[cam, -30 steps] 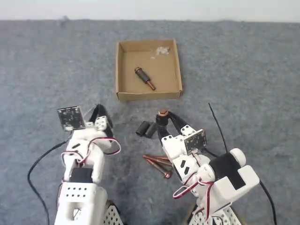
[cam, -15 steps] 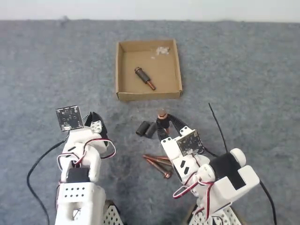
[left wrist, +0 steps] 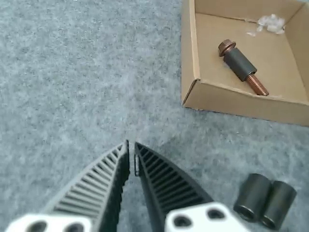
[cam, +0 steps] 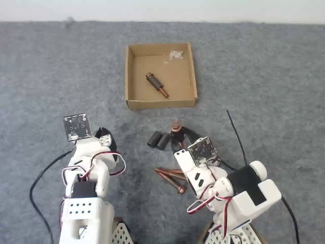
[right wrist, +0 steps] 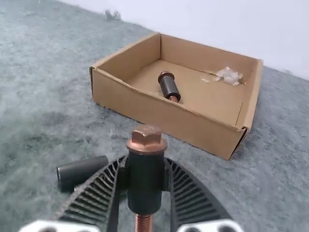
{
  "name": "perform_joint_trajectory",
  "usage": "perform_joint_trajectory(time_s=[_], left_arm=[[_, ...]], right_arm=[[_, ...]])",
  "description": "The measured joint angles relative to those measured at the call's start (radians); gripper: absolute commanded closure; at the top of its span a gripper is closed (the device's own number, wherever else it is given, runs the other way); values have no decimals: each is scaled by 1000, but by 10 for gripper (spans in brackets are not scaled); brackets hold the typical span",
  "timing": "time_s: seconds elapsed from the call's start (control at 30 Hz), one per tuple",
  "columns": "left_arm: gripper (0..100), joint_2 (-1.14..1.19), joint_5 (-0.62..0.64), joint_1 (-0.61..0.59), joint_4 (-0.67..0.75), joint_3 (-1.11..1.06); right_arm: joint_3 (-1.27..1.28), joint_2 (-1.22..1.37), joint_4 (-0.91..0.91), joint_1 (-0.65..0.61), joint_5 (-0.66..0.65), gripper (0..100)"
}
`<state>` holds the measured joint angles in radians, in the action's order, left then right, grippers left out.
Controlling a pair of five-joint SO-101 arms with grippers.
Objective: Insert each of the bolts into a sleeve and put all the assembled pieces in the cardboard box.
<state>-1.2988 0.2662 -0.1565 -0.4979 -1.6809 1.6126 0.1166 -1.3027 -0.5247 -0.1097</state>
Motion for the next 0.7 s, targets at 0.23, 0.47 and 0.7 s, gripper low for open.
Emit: perform_joint_trajectory(time_s=[0.23,0.47,0.7], left_arm=[[987,0,0,0,-35,9],[987,26,0,0,-49,32],[987,302,0,-14,-14,167]], right_arm=[[-2,-58,28,46,-2,992],[-2,-296,358,83,-2,992],[0,-684,818,83,-2,992]])
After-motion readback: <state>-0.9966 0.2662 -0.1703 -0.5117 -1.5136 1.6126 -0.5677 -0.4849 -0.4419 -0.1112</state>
